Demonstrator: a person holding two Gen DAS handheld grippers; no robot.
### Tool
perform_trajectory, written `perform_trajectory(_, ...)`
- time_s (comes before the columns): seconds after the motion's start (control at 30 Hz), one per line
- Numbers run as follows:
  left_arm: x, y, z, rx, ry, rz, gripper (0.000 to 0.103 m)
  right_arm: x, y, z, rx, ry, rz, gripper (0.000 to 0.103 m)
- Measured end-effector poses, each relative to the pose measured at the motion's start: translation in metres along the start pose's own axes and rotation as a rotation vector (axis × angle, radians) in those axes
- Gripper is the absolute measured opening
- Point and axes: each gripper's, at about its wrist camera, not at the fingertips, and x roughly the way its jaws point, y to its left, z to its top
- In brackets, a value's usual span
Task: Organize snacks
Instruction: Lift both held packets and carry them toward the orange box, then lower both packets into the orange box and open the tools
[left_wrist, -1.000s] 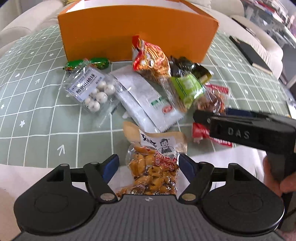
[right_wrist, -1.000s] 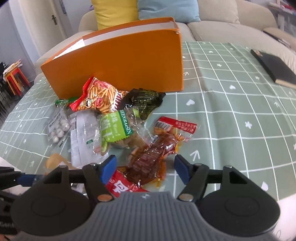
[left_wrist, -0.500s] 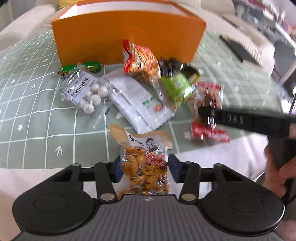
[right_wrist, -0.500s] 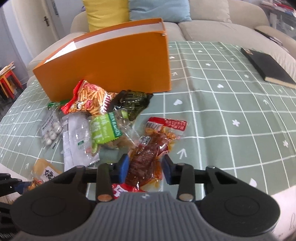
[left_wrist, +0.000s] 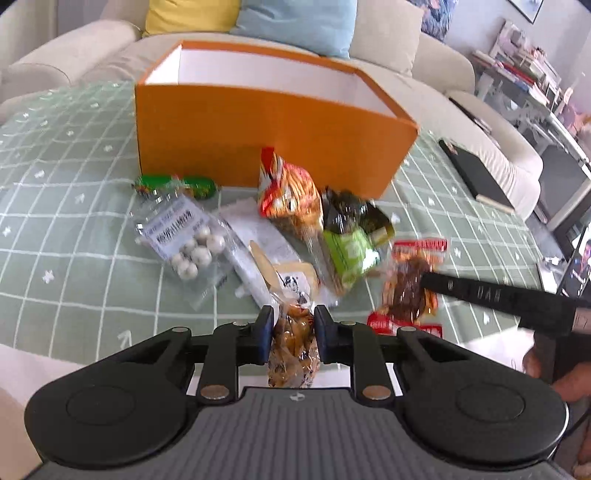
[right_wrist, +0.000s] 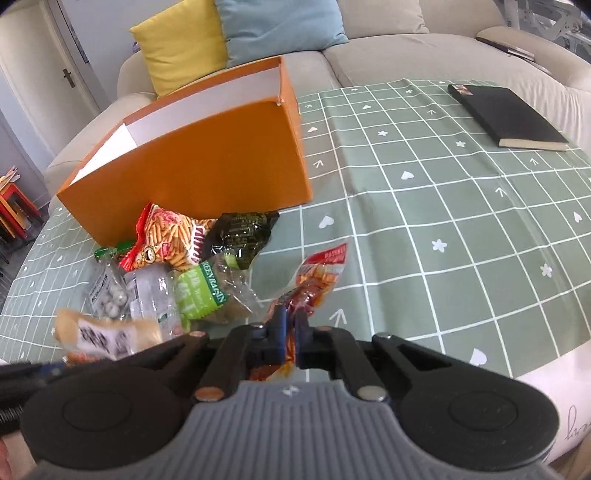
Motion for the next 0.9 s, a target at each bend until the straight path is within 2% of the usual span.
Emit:
perform_trajectory(0.5, -0.023, -0.003, 0.035, 0.036, -0.117, 0.002, 0.023, -0.033, 0.005, 0.014, -0.03, -0.104, 0.055, 0.0)
perform_trajectory(0.9, -0.038, -0.002, 0.086, 0.082, -0.218, 0.021, 0.024, -0.075, 0.023, 0.057, -0.084, -0.276, 0.147, 0.0)
